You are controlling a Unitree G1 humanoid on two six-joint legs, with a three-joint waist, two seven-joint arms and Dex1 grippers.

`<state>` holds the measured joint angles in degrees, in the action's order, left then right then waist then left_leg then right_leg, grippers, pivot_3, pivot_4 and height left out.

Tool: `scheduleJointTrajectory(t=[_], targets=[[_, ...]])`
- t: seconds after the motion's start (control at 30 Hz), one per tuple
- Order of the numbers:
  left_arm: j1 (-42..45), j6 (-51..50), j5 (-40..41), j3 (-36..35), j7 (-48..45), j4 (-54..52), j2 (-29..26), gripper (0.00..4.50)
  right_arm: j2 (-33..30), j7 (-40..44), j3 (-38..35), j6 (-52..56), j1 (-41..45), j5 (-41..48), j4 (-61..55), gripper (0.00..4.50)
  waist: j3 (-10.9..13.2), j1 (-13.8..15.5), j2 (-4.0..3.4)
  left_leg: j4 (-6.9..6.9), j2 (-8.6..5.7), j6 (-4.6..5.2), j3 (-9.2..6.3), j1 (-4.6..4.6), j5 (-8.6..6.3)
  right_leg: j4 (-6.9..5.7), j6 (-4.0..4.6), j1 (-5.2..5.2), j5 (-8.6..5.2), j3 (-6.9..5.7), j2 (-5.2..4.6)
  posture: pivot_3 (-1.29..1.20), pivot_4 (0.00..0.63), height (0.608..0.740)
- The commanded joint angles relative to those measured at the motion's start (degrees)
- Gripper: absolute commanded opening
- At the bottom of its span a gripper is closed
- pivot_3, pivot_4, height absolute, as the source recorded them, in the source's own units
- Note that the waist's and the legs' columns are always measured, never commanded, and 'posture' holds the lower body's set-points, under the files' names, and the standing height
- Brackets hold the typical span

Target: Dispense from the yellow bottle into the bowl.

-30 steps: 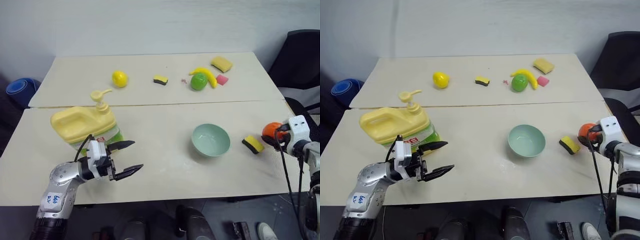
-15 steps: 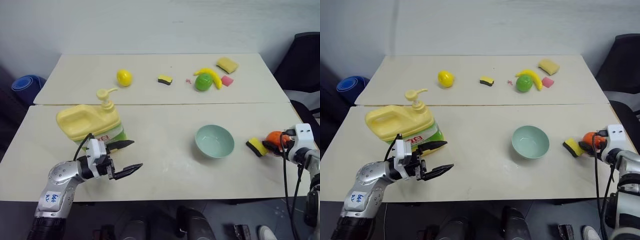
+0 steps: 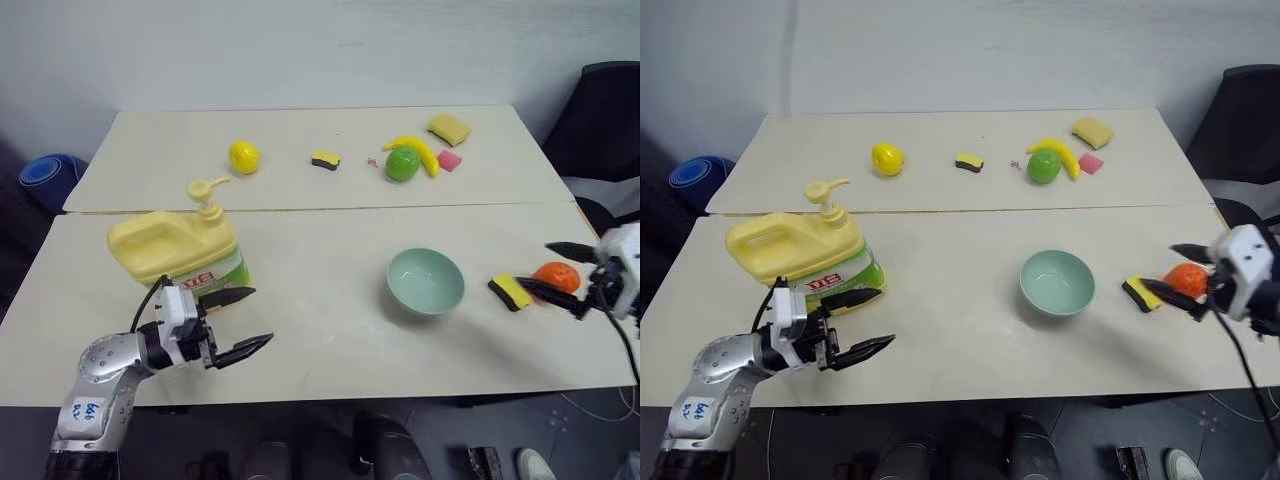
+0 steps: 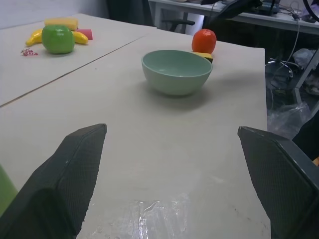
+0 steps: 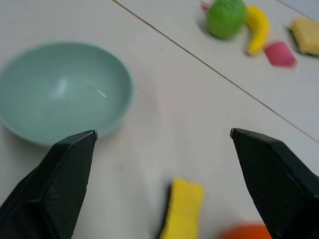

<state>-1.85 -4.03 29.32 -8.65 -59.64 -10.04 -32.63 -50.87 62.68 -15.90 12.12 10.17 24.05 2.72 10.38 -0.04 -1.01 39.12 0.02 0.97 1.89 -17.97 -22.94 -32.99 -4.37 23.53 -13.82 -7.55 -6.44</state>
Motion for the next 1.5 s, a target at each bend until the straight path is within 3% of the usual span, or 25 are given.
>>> scheduleJointTrajectory(t=[0.03,0.27,0.37,0.73,0.93,1.07,1.17,1.27,1.4,1.5], targets=[[0.4,0.5,0.4,-0.2,0.0,-1.3,-0.1,4.5,4.9,-2.7,9.5,3.6,0.2,-2.0,-7.5,4.45,0.0,0.1,0.06,0.0,0.0,0.0,-0.04,-0.01,0.0,0.0,0.01,0.01,0.0,-0.03,0.0,0.0,0.15,0.74],[2.1,-0.4,0.4,0.9,1.5,-2.8,0.8,4.5,10.4,-7.2,21.1,3.5,5.2,-11.7,-1.2,4.45,-0.1,1.5,0.11,0.12,-0.28,0.29,-0.11,-0.17,0.05,0.11,-0.17,0.17,0.2,-0.07,-0.15,0.0,0.15,0.74],[2.0,-0.8,0.6,0.6,2.6,-3.9,1.0,4.5,12.5,-8.7,22.5,3.9,7.6,-13.5,1.4,3.86,-0.1,1.2,0.13,0.12,-0.25,0.29,-0.11,-0.13,0.05,0.09,-0.16,0.16,0.2,-0.07,-0.13,0.0,0.15,0.74],[-4.3,-4.0,5.1,-5.7,6.4,-11.4,-0.1,4.5,11.9,-3.5,23.7,-1.4,11.2,-14.4,0.6,0.01,-0.1,1.1,0.15,0.11,-0.2,0.29,-0.09,-0.13,0.05,0.06,-0.15,0.17,0.2,-0.07,-0.09,0.0,0.15,0.74],[-10.3,-16.2,21.6,-14.3,12.2,-23.3,-3.0,4.5,12.0,4.2,26.2,0.2,17.9,-11.8,-6.1,0.01,0.0,0.4,0.15,0.11,-0.15,0.28,-0.12,-0.14,0.04,0.07,-0.14,0.2,0.19,-0.05,-0.09,0.0,0.15,0.74],[-13.6,-21.5,34.8,-24.8,15.5,-26.9,-6.8,4.5,12.9,10.8,30.6,-0.3,26.2,-11.9,-7.2,0.01,0.0,0.0,0.15,0.11,-0.15,0.25,-0.2,-0.13,0.03,0.07,-0.09,0.18,0.17,-0.08,-0.09,0.0,0.15,0.74],[-10.4,-22.6,42.1,-31.6,20.1,-25.6,-9.7,3.91,14.8,15.0,33.7,-0.3,33.9,-12.4,-5.1,0.0,0.0,0.0,0.14,0.11,-0.15,0.24,-0.25,-0.13,0.03,0.08,-0.04,0.18,0.13,-0.12,-0.09,0.0,0.15,0.74],[-2.8,-22.9,42.2,-33.6,23.5,-20.7,-14.0,3.11,18.0,17.5,36.0,1.3,41.8,-12.9,-0.8,0.0,0.0,0.1,0.15,0.15,-0.22,0.22,-0.38,-0.17,0.06,0.06,-0.02,0.17,0.12,-0.19,-0.1,0.0,0.15,0.74],[8.6,-25.0,38.6,-28.7,20.9,-11.4,-20.9,1.8,23.6,18.7,38.6,-0.1,51.9,-15.7,10.2,0.0,0.0,-0.2,0.17,0.16,-0.25,0.19,-0.42,-0.22,0.08,0.0,-0.01,0.19,0.12,-0.26,-0.02,0.0,0.15,0.74],[14.2,-24.6,34.1,-23.8,19.2,-7.7,-22.1,0.93,27.4,18.5,39.3,-2.9,57.5,-17.6,18.1,0.0,0.0,-0.4,0.17,0.12,-0.28,0.19,-0.4,-0.24,0.08,-0.02,-0.01,0.22,0.12,-0.26,0.11,0.0,0.15,0.74]])
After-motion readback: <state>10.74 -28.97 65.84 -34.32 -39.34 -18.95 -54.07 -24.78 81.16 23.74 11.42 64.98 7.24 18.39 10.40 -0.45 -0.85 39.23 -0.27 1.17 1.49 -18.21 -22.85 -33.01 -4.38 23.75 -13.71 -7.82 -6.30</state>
